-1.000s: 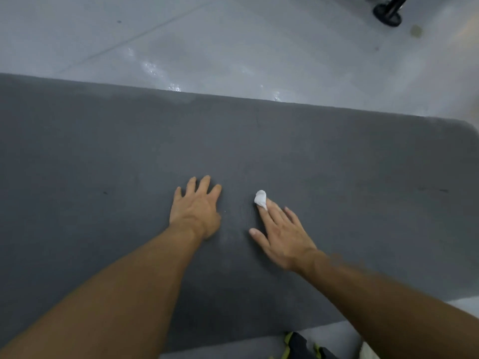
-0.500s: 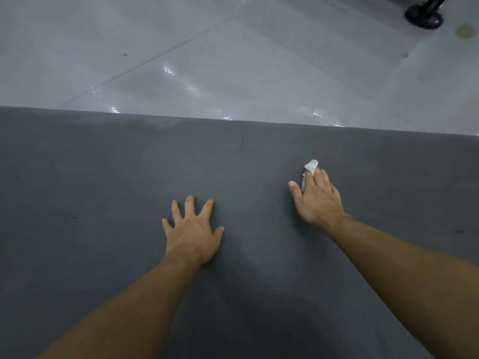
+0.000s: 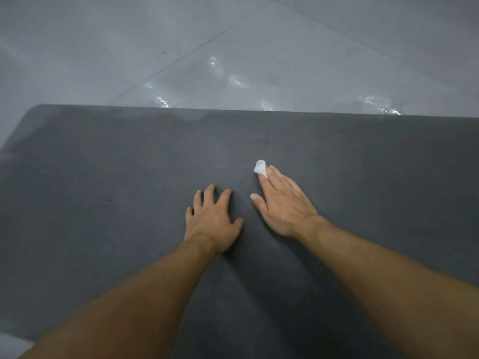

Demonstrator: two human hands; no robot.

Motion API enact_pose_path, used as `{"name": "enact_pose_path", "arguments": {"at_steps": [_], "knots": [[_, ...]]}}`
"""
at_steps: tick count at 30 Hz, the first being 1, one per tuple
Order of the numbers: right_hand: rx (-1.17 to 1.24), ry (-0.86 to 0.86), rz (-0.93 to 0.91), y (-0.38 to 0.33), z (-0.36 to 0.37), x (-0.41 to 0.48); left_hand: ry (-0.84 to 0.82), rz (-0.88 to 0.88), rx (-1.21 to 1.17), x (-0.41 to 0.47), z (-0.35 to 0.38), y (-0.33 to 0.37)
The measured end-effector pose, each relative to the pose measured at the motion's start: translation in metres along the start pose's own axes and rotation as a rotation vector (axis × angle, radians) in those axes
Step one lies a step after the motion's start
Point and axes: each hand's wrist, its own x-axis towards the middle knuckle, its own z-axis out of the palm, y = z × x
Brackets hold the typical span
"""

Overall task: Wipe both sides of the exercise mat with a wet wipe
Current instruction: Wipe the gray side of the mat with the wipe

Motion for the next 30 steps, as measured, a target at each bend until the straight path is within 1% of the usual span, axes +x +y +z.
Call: {"name": "enact_pose_path", "arguments": {"at_steps": [2, 5, 8, 12, 14, 19, 21, 23, 24, 27, 30], "knots": [[-0.024, 0.05, 0.118, 0.022, -0.006, 0.0, 0.012, 0.031, 0.027, 0.0, 0.002, -0.004], [-0.064, 0.096, 0.274, 0.065, -0.02, -0.004, 0.008, 0.126, 0.092, 0.003, 0.002, -0.012], [-0.052, 0.162, 0.429, 0.099, -0.031, -0.004, 0.026, 0.209, 0.137, 0.018, -0.001, -0.008], [-0.032, 0.192, 0.479, 0.097, -0.031, 0.001, 0.07, 0.254, 0.124, 0.052, -0.005, -0.004], [-0.015, 0.174, 0.455, 0.084, -0.026, 0.002, 0.077, 0.277, 0.122, 0.072, -0.008, -0.004], [-0.054, 0.098, 0.196, 0.05, -0.015, 0.011, 0.116, 0.34, 0.121, 0.116, -0.017, -0.002], [-0.116, 0.071, 0.104, 0.051, -0.016, 0.017, 0.125, 0.328, 0.115, 0.133, -0.02, 0.003], [-0.172, 0.083, 0.09, 0.063, -0.02, 0.024, 0.105, 0.293, 0.106, 0.149, -0.026, 0.011], [-0.175, 0.11, 0.141, 0.074, -0.023, 0.026, 0.088, 0.268, 0.098, 0.157, -0.03, 0.015], [-0.144, 0.188, 0.385, 0.119, -0.04, 0.028, 0.023, 0.214, 0.081, 0.176, -0.044, 0.021], [-0.127, 0.2, 0.551, 0.158, -0.059, 0.028, -0.021, 0.209, 0.084, 0.183, -0.05, 0.024]]}}
